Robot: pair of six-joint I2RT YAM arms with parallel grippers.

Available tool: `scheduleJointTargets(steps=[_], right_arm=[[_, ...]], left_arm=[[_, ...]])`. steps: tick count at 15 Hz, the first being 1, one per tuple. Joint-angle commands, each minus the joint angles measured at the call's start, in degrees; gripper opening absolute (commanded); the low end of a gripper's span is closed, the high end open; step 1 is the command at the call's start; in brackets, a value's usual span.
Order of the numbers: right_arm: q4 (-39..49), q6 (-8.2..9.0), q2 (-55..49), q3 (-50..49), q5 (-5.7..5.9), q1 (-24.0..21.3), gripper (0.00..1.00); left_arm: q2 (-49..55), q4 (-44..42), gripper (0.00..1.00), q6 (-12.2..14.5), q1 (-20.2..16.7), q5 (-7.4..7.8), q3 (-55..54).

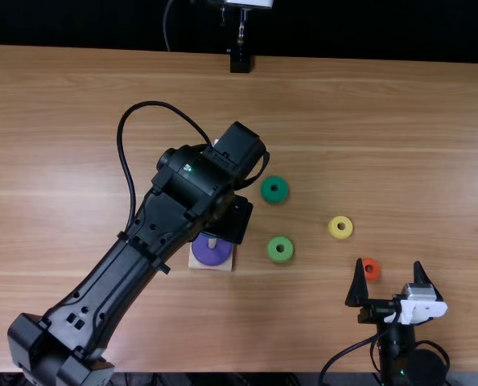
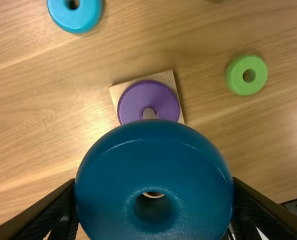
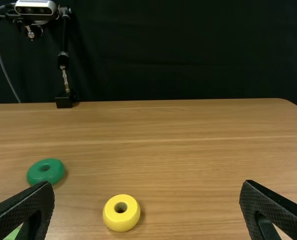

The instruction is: Build the Hanoi tower: stack the rings onto the peg from bottom to top in this color order: purple, dark blue, light blue, dark green, light green, yellow, orange.

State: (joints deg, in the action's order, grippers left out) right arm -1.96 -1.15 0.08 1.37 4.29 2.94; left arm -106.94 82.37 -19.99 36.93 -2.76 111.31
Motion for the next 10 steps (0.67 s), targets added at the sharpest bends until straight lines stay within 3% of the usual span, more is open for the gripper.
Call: scheduleJointTargets(steps=[1, 9, 10], right_arm=[[0.21, 0.2, -0.08, -0.49, 0.13, -0.39, 1.0], [0.21, 0.2, -0.08, -0.49, 0.13, -0.39, 1.0], [0.21, 0.2, -0.08, -0.49, 0.13, -0.39, 1.0]], left_arm=[[0.06, 0.21, 0.0, -1.11, 0.95, -0.4, -0.12], [2.7, -0.52, 0.0, -1.95, 0.78, -0.19, -4.96], [2.78, -0.63, 0.31, -1.84, 0.69, 0.02, -5.31]])
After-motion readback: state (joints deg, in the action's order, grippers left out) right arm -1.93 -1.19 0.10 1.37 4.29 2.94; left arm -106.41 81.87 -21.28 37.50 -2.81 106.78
